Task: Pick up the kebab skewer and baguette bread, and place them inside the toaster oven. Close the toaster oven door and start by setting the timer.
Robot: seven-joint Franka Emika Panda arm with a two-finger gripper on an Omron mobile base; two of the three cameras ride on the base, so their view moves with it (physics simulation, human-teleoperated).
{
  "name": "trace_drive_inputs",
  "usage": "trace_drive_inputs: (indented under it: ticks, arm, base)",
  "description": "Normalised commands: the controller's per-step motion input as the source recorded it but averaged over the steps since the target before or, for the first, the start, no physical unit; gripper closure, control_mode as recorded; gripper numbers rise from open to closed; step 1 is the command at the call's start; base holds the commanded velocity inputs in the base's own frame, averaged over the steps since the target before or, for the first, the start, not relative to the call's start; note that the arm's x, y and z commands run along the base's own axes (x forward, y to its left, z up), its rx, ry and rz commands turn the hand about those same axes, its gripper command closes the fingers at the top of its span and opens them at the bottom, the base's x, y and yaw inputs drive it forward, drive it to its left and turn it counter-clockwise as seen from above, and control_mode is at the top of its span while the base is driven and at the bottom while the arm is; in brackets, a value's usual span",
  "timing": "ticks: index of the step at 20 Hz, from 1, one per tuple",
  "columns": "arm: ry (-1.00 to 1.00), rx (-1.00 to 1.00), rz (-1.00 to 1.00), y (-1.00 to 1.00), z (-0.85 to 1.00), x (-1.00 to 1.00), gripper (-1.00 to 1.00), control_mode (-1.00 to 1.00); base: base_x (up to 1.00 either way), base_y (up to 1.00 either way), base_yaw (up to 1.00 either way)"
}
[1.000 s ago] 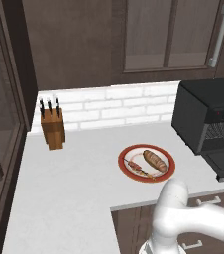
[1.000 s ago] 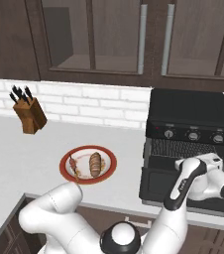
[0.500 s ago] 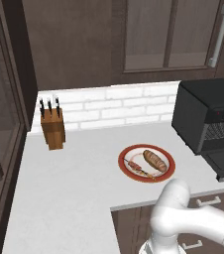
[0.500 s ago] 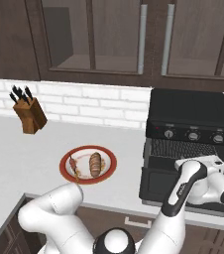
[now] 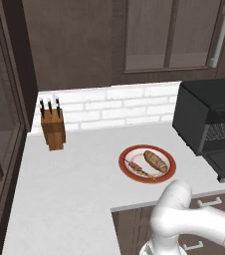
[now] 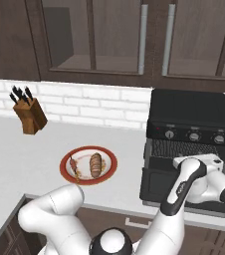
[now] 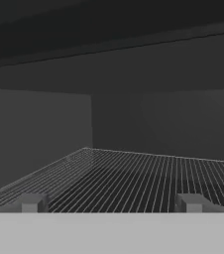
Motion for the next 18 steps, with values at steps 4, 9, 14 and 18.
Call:
trace_drive_inputs:
  ticks: [4,9,14,18]
  arm:
    - [0.0,0.0,0.0,0.26,-0.34,0.17,-1.0,-1.0]
    - [0.0,0.0,0.0,0.06,-0.03,0.2,-1.0,-1.0]
    - [0.0,0.0,0.0,0.01,-0.12,0.0,-1.0,-1.0]
    - [0.05,0.0,0.0,0.0,-0.39,0.0,-1.0,-1.0]
  base:
    - [0.0,0.0,0.0]
    - [0.0,0.0,0.0]
    - [0.0,0.0,0.0]
    - [0.0,0.0,0.0]
